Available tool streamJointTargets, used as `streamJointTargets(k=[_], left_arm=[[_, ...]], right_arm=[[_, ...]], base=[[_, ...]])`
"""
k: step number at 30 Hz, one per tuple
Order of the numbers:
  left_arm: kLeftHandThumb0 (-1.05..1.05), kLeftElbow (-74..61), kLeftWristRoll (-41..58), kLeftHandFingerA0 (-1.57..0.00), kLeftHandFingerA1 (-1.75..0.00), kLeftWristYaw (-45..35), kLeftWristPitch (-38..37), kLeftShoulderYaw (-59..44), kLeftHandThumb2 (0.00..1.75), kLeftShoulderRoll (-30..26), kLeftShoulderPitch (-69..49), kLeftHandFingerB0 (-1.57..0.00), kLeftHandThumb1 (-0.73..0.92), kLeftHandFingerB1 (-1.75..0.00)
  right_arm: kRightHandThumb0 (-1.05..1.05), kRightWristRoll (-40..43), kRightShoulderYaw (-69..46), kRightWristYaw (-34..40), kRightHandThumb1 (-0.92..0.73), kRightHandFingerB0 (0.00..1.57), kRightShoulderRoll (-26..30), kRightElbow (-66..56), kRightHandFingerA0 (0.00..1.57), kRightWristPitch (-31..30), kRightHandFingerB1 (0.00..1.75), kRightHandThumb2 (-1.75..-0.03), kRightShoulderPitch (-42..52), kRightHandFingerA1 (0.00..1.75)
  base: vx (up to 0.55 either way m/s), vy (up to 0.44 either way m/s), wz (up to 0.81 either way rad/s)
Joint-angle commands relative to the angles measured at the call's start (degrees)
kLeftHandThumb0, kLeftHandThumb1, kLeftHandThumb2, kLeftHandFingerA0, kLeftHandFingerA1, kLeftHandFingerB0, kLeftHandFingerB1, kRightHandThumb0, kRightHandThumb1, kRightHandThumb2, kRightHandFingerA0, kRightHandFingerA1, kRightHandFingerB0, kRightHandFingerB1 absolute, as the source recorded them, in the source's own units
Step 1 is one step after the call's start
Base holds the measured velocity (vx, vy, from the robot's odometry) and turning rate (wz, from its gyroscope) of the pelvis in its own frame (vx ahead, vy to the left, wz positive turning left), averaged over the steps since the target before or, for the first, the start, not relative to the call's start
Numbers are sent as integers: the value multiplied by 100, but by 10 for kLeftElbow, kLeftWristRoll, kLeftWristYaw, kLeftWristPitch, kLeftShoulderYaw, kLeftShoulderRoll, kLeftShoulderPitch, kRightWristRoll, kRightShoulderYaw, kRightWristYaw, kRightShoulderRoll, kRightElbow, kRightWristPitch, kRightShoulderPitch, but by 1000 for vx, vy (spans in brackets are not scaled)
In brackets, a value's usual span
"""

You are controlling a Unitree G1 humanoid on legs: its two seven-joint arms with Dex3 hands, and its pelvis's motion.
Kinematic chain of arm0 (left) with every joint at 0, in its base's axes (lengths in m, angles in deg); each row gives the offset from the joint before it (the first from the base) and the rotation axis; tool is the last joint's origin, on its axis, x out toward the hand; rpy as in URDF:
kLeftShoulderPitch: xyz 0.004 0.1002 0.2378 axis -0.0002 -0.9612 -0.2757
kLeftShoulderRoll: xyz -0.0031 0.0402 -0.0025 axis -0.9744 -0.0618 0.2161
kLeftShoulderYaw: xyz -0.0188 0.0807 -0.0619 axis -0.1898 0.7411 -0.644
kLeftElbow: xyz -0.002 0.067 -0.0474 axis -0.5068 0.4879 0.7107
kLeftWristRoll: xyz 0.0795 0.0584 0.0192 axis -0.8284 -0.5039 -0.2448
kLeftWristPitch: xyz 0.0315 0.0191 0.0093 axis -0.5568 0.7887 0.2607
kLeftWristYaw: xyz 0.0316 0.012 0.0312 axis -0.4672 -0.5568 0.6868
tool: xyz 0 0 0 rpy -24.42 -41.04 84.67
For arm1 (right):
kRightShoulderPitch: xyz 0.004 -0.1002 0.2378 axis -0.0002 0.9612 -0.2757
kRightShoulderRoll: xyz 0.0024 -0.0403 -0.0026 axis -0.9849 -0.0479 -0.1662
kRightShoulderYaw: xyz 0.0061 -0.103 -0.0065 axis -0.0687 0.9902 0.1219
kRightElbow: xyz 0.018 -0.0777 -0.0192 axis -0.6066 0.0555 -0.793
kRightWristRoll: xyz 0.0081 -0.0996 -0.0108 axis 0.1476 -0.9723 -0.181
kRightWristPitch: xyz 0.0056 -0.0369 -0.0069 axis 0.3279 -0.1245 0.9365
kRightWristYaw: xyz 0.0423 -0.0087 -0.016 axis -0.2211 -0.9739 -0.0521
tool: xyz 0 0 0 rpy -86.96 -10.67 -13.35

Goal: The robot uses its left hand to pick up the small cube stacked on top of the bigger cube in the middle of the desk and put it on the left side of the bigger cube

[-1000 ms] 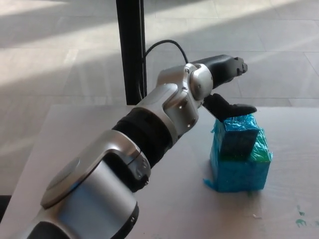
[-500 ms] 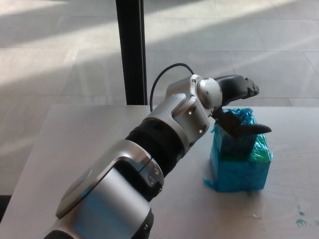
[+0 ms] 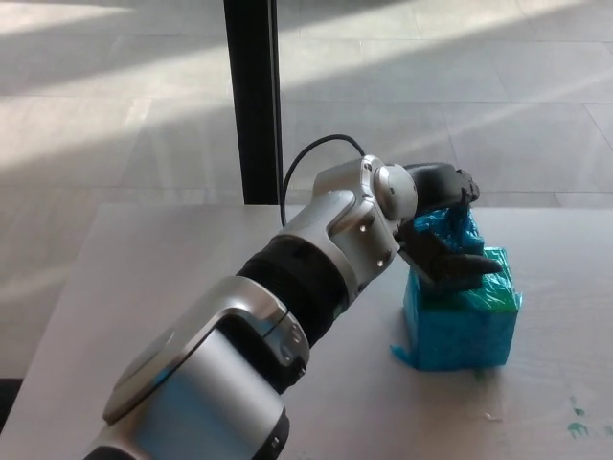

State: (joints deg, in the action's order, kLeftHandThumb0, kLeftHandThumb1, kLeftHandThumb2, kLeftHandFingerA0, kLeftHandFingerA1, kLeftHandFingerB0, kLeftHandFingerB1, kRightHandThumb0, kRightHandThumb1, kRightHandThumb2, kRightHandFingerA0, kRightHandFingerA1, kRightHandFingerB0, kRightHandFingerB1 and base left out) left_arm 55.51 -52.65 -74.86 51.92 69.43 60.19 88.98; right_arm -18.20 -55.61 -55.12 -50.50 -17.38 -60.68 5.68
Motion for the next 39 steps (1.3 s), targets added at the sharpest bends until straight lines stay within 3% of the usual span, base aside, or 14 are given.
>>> streamJointTargets(k=[1,2,3,5,9,10,11,17,18,20,21,28,37,39], left_arm=[[-99,23,-9,0,-50,-40,30,8,58,15,-13,-3,55,-33],[-73,25,-26,-2,-47,-39,27,27,87,20,-14,-6,40,-33],[-80,28,-39,0,-51,-42,18,44,55,21,-14,-9,47,-34],[-70,29,-50,-2,-51,-40,11,62,83,22,-16,-6,37,-40],[-64,17,-102,-16,-60,-7,-36,134,54,12,-32,-22,42,-37],[-58,6,-102,-20,-61,11,-38,136,54,10,-41,-26,43,-39],[-53,-2,-97,-28,-59,28,-31,128,53,11,-50,-31,41,-37],[-55,-12,-106,-43,-67,48,-38,120,74,14,-63,-31,34,-49],[-41,-12,-114,-73,-89,70,-48,124,53,16,-71,-40,45,-42],[-33,-4,-119,-81,-98,91,-50,123,54,22,-80,-44,47,-45],[-28,1,-123,-78,-113,103,-52,123,57,24,-84,-46,50,-48],[-26,7,-132,-70,-154,158,-89,106,70,14,-109,-53,69,-66],[-30,21,-125,-76,-148,199,-91,52,61,30,-117,-96,48,-69],[-25,25,-133,-76,-141,225,-97,53,79,34,-128,-74,61,-80]], right_arm=[[-50,-5,2,6,-55,36,13,2,49,5,51,-89,-1,62],[-45,-5,3,4,-69,41,14,0,52,-1,36,-61,-2,51],[-49,3,-3,3,-54,36,12,-6,48,-3,51,-88,0,62],[-49,5,-6,-3,-54,35,12,-4,48,1,51,-88,0,62],[-49,-1,-1,-1,-55,34,15,-6,49,2,50,-88,-6,63],[-45,-1,-2,2,-69,42,14,1,53,-4,35,-60,-11,52],[-49,2,-4,3,-55,35,13,2,49,-5,51,-88,-12,62],[-46,2,-5,2,-54,35,12,1,47,-1,51,-88,-15,63],[-45,5,-7,-1,-55,36,12,-7,48,-2,51,-89,-10,64],[-40,2,-5,4,-71,45,11,-12,53,-4,35,-60,-9,54],[-43,2,-6,6,-56,37,9,-9,49,-3,51,-89,-11,64],[-27,-6,2,13,-69,48,12,-10,55,-5,36,-60,-16,56],[-26,2,-4,28,-68,55,5,-11,58,-7,37,-59,-20,62],[-31,-4,0,31,-67,54,7,-9,59,2,38,-60,-21,62]], base=[[0,0,0],[0,0,0],[0,0,0],[0,0,0],[0,0,0],[0,0,0],[0,0,0],[0,0,0],[0,0,0],[0,0,0],[0,0,0],[0,0,0],[0,0,0],[0,0,0]])
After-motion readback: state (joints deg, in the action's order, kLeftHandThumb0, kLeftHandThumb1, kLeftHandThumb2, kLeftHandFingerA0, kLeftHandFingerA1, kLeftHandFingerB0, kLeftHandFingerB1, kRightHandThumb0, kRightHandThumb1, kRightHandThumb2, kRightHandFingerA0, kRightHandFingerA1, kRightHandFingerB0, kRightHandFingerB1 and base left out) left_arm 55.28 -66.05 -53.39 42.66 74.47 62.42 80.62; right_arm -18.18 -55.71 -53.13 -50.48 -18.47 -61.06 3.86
